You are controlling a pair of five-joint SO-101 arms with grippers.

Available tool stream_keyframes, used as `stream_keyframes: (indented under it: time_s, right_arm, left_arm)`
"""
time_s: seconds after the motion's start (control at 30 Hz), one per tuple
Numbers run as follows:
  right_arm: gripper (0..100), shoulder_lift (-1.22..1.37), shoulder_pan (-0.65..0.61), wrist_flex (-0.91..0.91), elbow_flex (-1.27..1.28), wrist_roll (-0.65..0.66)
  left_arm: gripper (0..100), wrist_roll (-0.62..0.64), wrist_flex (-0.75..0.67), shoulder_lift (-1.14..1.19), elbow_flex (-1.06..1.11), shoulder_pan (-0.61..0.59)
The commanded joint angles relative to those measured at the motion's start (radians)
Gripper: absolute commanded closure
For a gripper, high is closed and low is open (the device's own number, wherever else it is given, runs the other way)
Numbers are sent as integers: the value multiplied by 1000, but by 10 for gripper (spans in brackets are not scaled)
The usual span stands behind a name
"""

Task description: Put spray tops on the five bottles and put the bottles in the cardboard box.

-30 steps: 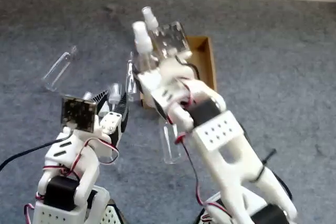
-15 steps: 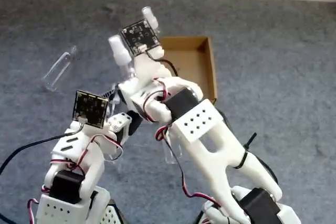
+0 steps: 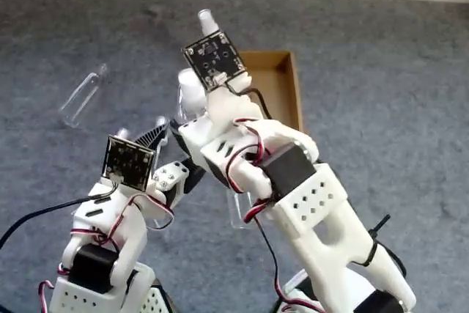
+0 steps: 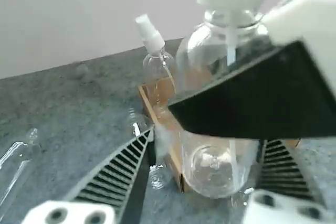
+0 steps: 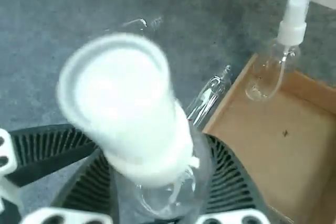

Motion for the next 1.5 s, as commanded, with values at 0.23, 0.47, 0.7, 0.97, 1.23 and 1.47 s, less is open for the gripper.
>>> stream_keyframes:
  time_s: [0.23, 0.47, 0.7, 0.97, 1.23, 1.47]
  right_arm:
    - [995, 41, 372, -260, -67, 14]
    - [995, 325, 455, -427, -70, 14]
    - [995, 538, 460, -625, -70, 15]
    - [995, 687, 470, -823, -71, 75]
    - [995, 756, 472, -935, -73, 83]
    - [995, 852, 473, -941, -182, 83]
  left_arm:
    - [759, -6, -14, 5, 2, -22]
    - [759, -6, -14, 10, 2, -22]
    - [759, -6, -14, 12, 2, -21]
    - [759, -6, -14, 12, 4, -16]
    - [759, -6, -14, 12, 4, -16]
    - [759, -6, -14, 12, 5, -16]
